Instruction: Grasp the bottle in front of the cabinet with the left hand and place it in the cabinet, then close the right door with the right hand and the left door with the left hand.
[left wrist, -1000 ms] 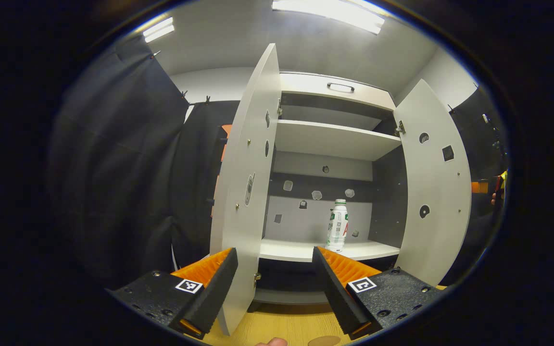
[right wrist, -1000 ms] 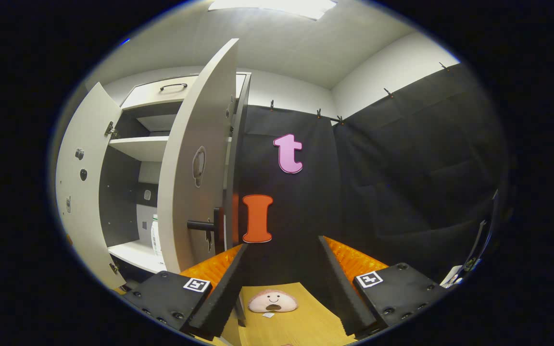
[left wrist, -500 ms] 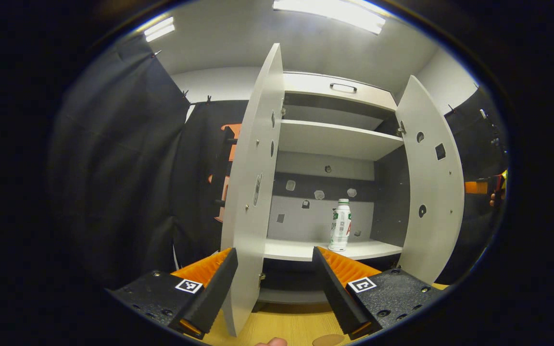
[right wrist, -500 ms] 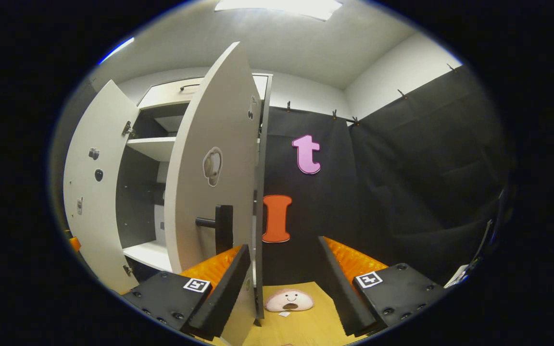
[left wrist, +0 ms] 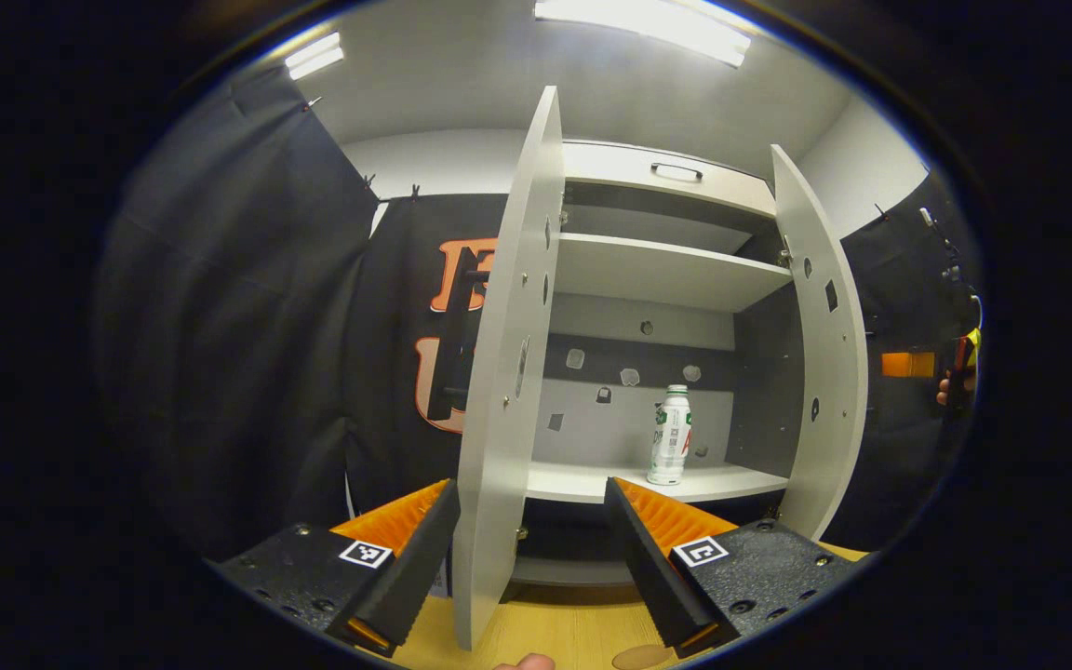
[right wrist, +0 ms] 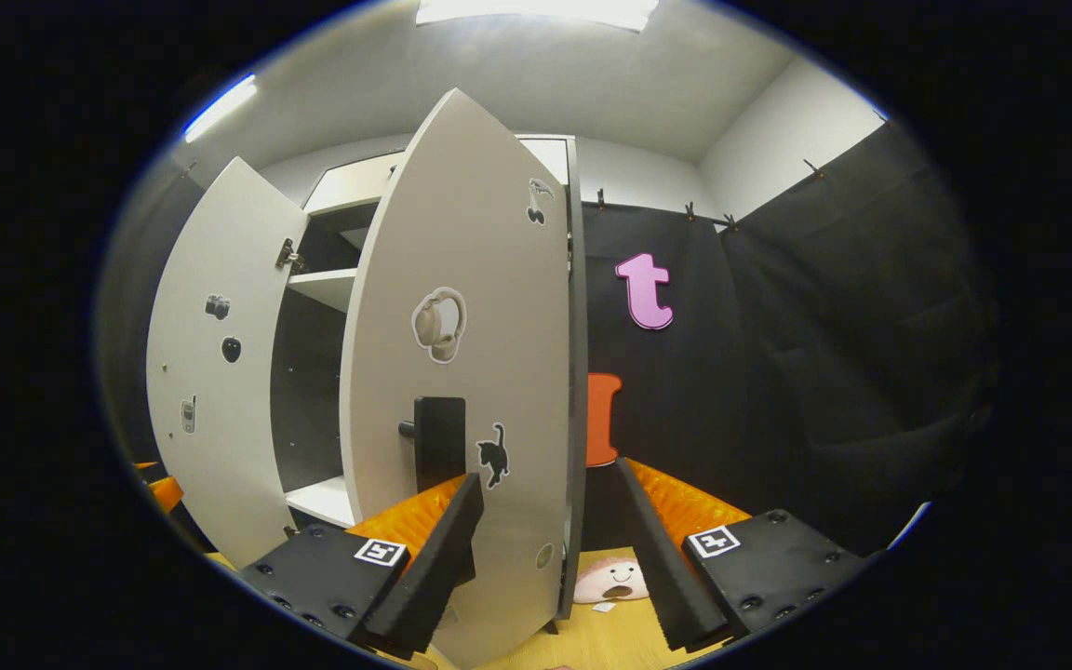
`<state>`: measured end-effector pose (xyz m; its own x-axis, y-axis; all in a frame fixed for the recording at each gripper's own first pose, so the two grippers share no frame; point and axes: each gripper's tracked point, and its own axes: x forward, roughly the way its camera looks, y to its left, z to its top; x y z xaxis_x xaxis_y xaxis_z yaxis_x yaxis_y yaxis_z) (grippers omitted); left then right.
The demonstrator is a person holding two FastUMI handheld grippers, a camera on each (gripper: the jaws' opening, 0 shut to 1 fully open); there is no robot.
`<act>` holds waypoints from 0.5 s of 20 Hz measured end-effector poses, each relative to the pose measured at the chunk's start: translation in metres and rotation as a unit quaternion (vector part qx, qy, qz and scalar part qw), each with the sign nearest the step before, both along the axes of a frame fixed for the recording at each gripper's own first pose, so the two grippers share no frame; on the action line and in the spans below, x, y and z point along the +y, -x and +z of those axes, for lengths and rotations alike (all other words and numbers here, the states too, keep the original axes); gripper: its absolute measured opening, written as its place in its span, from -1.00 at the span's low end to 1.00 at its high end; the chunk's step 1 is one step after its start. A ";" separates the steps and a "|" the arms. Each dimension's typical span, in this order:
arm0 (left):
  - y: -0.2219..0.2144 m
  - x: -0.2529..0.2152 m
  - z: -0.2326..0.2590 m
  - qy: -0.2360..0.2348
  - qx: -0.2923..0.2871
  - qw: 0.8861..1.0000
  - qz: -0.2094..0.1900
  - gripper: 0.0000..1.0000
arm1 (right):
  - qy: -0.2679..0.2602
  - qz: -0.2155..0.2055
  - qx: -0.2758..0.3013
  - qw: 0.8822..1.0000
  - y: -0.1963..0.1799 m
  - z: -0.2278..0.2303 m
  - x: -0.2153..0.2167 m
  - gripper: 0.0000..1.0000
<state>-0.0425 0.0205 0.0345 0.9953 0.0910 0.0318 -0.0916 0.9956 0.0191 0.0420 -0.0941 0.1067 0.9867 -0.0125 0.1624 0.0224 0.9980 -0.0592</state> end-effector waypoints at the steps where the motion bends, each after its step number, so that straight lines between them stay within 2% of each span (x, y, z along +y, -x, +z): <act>1: 0.000 0.002 0.001 -0.001 -0.002 1.000 0.003 0.89 | -0.002 0.005 0.000 1.000 -0.003 0.000 0.004 0.87; 5: 0.003 0.005 0.004 0.002 -0.003 1.000 0.010 0.89 | -0.007 0.053 0.011 0.998 -0.012 -0.003 0.037 0.91; 8: 0.004 0.007 0.003 0.008 -0.003 1.000 0.015 0.84 | 0.004 0.069 0.020 0.997 -0.019 -0.010 0.051 0.90; 10: 0.005 0.008 0.004 0.009 -0.004 1.000 0.017 0.89 | 0.003 0.080 0.032 0.996 -0.024 -0.018 0.061 0.90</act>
<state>-0.0472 0.0286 0.0386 0.9914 0.1251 0.0376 -0.1252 0.9921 0.0009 0.0663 -0.0330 0.0890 0.9843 0.1462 0.0990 -0.1406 0.9882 -0.0616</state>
